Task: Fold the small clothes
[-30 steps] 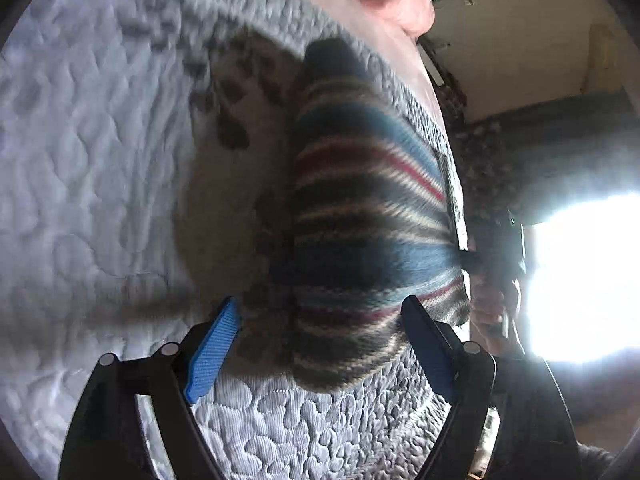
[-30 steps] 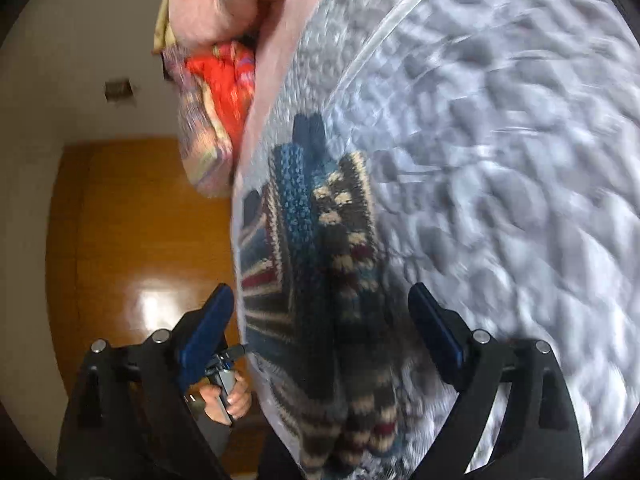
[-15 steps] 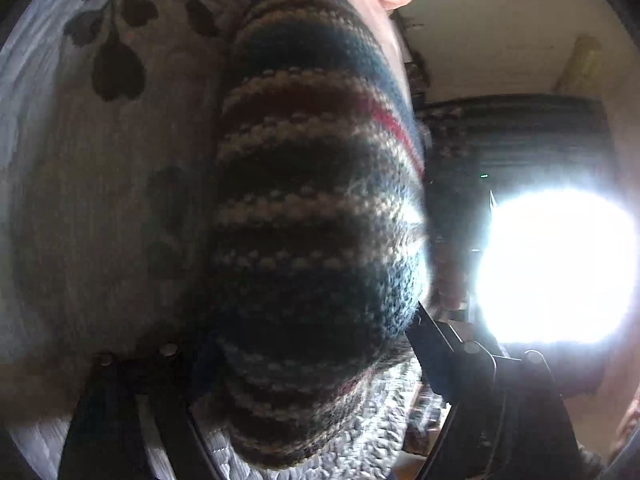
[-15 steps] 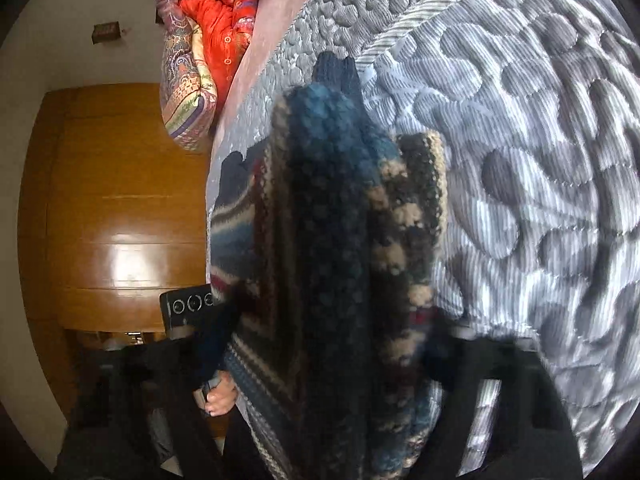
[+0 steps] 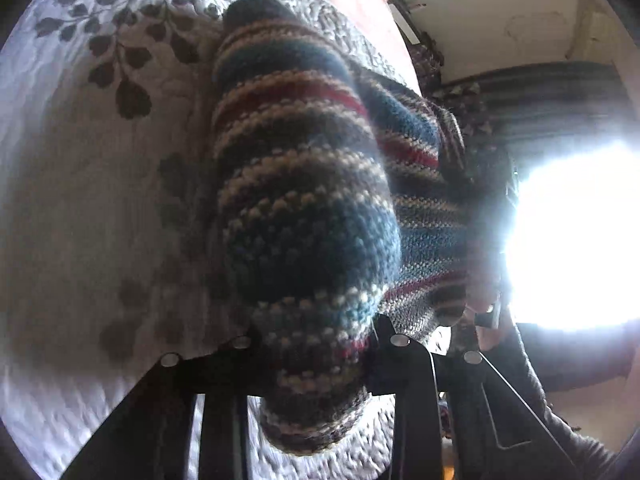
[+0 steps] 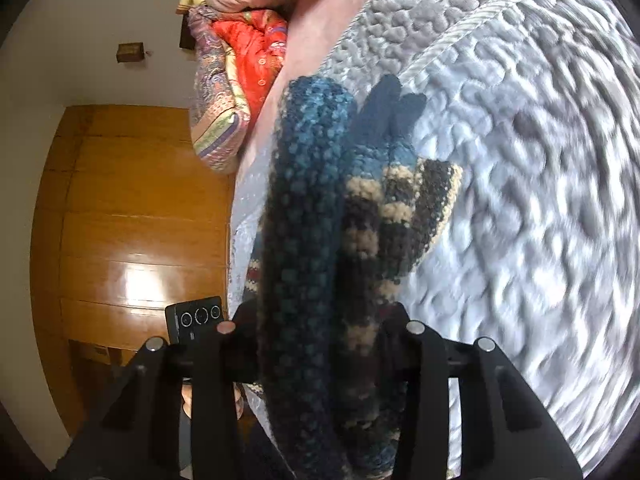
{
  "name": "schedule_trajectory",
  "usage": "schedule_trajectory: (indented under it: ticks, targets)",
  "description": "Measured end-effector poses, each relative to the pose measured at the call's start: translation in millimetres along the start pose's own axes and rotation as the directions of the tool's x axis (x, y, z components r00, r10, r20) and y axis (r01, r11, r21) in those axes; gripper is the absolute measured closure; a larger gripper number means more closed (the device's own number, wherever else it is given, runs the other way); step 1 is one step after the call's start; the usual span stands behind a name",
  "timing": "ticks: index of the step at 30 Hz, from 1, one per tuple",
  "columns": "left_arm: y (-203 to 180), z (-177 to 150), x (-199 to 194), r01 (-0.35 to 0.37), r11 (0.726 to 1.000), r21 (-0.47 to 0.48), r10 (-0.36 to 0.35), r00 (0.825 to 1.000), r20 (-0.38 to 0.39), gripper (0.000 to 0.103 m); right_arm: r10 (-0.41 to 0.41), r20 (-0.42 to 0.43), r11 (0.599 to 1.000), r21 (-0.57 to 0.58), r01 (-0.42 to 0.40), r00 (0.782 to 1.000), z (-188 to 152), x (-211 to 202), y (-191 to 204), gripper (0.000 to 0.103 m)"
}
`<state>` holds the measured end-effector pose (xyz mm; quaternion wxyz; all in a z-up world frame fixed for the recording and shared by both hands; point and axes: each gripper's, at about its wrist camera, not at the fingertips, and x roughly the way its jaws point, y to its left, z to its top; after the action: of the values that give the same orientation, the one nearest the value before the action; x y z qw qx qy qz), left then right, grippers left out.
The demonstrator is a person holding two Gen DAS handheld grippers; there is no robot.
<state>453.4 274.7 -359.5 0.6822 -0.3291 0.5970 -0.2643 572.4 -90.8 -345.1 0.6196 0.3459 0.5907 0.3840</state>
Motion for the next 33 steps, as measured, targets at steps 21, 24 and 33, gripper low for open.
schedule_trajectory:
  ticks: [21,24,33]
  targets:
    - [54.6,-154.3,-136.2,-0.045,0.985,-0.164,0.086,0.963,0.254,0.038,-0.139,0.087,0.99,0.022,0.138,0.986,-172.8,11.7,28.8,0.028]
    - [19.7,-153.1,-137.6,0.131,0.99,-0.048,-0.114,0.958,0.262,0.039,-0.201,0.096,0.974,-0.085,0.209,0.975,-183.7,-0.6,53.6,0.052]
    - [64.7,-160.9,-16.8,0.071,0.987,-0.143,-0.079,0.996,-0.048,0.061,-0.383,0.092,0.906,-0.158,0.393,0.919,-189.5,26.7,52.9,0.093]
